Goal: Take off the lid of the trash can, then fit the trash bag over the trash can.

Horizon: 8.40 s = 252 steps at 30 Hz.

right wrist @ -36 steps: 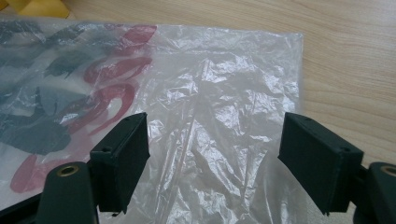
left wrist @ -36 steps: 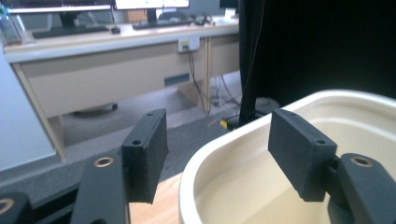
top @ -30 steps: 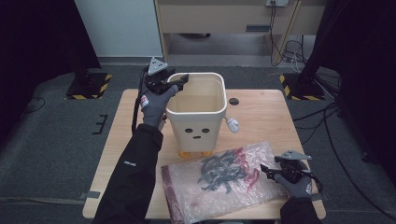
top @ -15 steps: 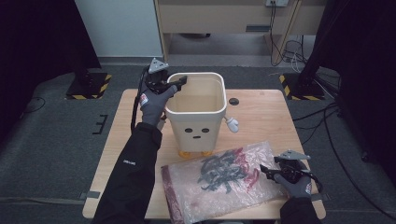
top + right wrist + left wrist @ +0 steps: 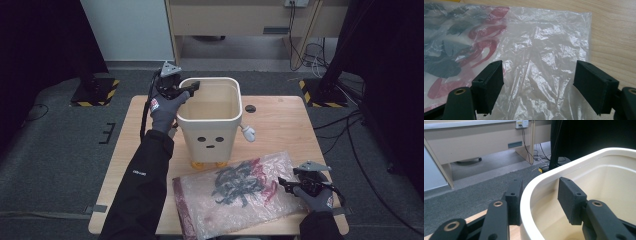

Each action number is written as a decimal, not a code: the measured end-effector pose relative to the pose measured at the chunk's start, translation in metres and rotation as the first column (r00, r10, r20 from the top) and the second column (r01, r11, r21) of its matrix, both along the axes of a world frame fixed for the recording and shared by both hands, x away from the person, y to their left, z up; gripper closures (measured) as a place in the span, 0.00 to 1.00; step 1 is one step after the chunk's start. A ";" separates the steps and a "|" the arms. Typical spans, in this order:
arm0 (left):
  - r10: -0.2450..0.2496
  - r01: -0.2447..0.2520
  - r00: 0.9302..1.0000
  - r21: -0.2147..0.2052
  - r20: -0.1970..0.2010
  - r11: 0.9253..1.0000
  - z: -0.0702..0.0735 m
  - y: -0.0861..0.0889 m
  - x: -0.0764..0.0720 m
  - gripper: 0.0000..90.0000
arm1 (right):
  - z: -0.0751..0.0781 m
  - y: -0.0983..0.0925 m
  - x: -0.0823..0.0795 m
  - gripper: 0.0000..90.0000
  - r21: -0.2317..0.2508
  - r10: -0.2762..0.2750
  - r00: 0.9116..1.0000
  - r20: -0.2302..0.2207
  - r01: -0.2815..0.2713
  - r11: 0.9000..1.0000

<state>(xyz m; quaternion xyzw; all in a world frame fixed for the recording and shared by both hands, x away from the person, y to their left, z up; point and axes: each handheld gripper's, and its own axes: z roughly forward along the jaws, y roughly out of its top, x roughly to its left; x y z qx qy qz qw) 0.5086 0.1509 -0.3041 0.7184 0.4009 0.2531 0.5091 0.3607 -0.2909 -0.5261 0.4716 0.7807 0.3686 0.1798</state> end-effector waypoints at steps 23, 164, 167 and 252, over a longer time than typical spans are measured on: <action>0.015 -0.015 1.000 -0.030 0.006 0.999 0.028 0.003 -0.007 0.66 | 0.000 0.000 0.000 0.26 0.002 -0.007 1.000 -0.012 0.007 1.000; 0.337 -0.336 0.940 0.028 -0.053 0.942 -0.204 0.193 -0.167 0.43 | 0.043 0.080 0.029 0.39 -0.014 0.181 0.968 0.172 -0.181 0.983; 0.335 -0.334 0.941 0.029 -0.053 0.942 -0.204 0.192 -0.167 0.43 | 0.040 0.083 0.030 0.39 -0.008 0.184 0.965 0.185 -0.186 0.983; 0.179 -0.168 0.971 -0.081 0.161 0.982 -0.144 0.153 -0.183 0.49 | 0.141 0.088 -0.001 1.00 0.129 0.436 0.722 0.538 -0.582 0.803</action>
